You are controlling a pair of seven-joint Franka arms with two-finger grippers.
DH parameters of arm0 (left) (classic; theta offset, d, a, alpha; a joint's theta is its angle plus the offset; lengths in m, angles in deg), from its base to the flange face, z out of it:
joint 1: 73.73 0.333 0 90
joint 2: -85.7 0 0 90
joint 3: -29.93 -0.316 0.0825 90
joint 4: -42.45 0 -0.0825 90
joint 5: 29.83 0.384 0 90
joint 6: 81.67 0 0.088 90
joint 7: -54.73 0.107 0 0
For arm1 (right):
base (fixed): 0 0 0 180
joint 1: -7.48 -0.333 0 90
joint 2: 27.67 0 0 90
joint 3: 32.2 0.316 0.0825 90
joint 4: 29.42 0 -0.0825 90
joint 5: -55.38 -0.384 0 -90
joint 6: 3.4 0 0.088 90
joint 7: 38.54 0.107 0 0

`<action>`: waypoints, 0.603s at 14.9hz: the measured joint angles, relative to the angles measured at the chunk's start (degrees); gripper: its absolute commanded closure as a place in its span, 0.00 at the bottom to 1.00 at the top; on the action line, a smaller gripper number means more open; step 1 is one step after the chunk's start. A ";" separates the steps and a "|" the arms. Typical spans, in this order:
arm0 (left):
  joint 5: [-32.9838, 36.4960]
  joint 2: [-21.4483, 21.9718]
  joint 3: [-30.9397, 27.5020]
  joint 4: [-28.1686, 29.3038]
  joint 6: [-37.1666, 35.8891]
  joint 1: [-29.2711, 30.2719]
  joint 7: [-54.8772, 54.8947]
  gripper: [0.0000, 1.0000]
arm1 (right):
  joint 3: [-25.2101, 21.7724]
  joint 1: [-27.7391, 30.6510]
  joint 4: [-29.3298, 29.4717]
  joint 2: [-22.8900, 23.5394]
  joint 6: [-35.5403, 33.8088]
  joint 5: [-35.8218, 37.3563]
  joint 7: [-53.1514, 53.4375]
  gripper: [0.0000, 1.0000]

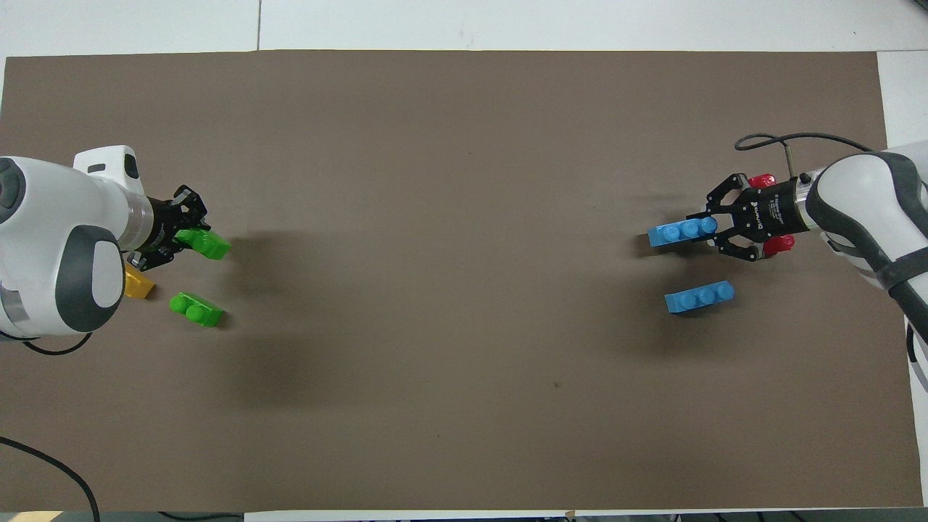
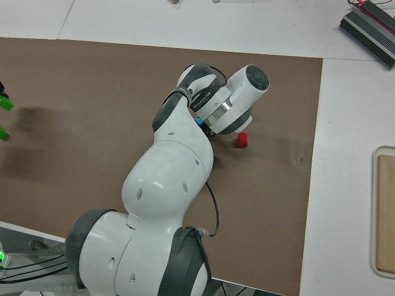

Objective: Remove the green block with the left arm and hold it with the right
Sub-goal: 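Lower the green brick with the left gripper while the right gripper lowers blue, then open the left gripper while the right gripper opens and releases the blue brick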

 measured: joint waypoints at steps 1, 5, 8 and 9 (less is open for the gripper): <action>0.00 -0.56 0.03 0.00 0.69 0.11 0.04 1.00 | -0.01 0.16 -0.01 0.16 0.08 0.00 -0.17 1.00; 0.00 -3.14 0.31 0.02 3.29 0.11 0.34 1.00 | 0.03 0.20 -0.34 0.24 1.21 0.00 -0.22 1.00; 0.00 -4.90 0.30 0.02 3.83 0.11 1.84 1.00 | 0.04 0.19 -0.89 0.24 2.83 0.00 -0.22 1.00; 0.00 -5.21 0.27 0.01 4.03 0.12 2.29 1.00 | 0.05 0.19 -1.07 0.24 3.03 0.00 -0.22 1.00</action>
